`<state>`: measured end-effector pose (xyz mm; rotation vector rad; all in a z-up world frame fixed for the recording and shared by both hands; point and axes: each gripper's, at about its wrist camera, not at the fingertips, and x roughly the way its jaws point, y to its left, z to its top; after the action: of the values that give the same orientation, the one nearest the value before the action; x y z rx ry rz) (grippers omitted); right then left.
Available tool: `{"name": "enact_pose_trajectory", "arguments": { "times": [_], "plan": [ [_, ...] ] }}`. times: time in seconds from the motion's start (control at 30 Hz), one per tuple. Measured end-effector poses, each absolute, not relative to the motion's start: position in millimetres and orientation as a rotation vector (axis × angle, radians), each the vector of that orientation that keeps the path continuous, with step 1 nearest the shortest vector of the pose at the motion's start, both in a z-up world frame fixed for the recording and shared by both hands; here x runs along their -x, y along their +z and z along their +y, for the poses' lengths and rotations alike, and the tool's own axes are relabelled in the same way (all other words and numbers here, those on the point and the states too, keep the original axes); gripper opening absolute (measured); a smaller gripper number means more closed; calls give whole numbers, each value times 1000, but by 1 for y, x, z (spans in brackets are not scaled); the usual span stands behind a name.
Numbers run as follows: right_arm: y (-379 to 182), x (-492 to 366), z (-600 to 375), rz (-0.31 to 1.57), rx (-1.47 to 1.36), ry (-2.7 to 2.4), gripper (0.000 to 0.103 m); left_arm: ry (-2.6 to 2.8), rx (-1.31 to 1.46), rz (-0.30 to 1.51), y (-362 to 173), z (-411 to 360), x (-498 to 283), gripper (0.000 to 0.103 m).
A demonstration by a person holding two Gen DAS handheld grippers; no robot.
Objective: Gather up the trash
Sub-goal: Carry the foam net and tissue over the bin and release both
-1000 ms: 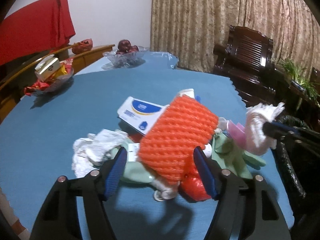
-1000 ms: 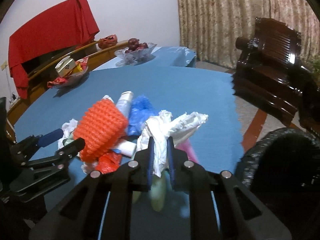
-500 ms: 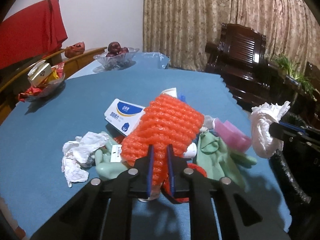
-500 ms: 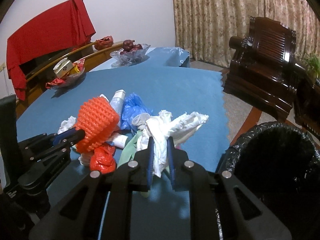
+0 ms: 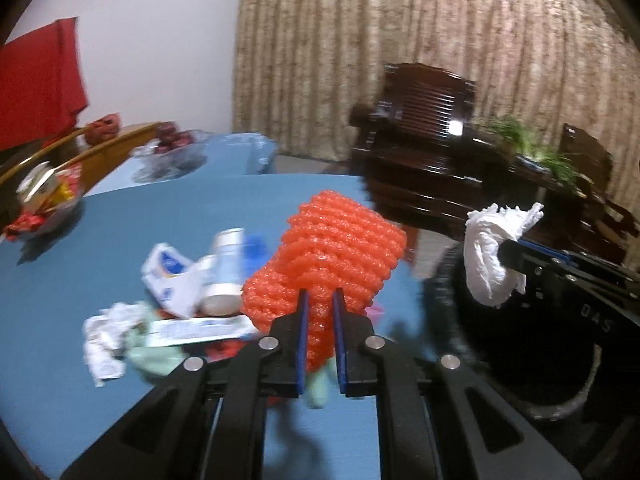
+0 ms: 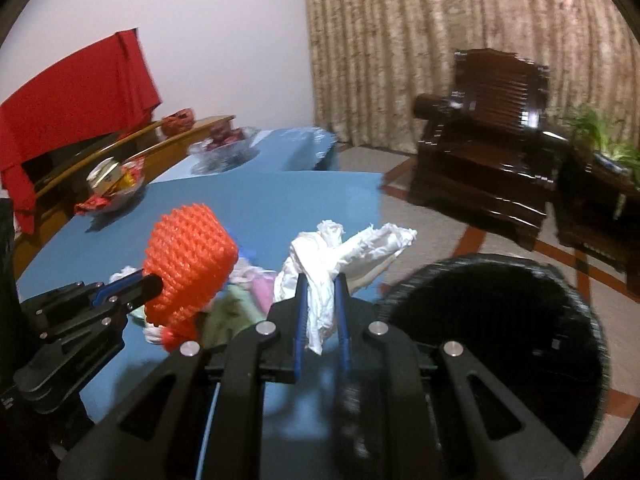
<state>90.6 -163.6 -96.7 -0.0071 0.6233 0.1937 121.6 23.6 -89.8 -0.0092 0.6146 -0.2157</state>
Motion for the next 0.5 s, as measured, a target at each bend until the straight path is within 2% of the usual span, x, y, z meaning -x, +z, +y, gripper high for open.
{"name": "enact_pose_trajectory", "arguments": {
  "times": [0.33,0.47,0.5],
  "plan": [
    [-99,-76,-232,693,-7,-51,13,-475,-36,669,-101,-81,-127,11],
    [-106,-76,-261,709,-27,-108,18,-566,-21,705,-110,-114,-134,12],
    [-108,-75,-268,710,-30,-120,21,-579,-16,713,-110,-119,-135,15]
  ]
}}
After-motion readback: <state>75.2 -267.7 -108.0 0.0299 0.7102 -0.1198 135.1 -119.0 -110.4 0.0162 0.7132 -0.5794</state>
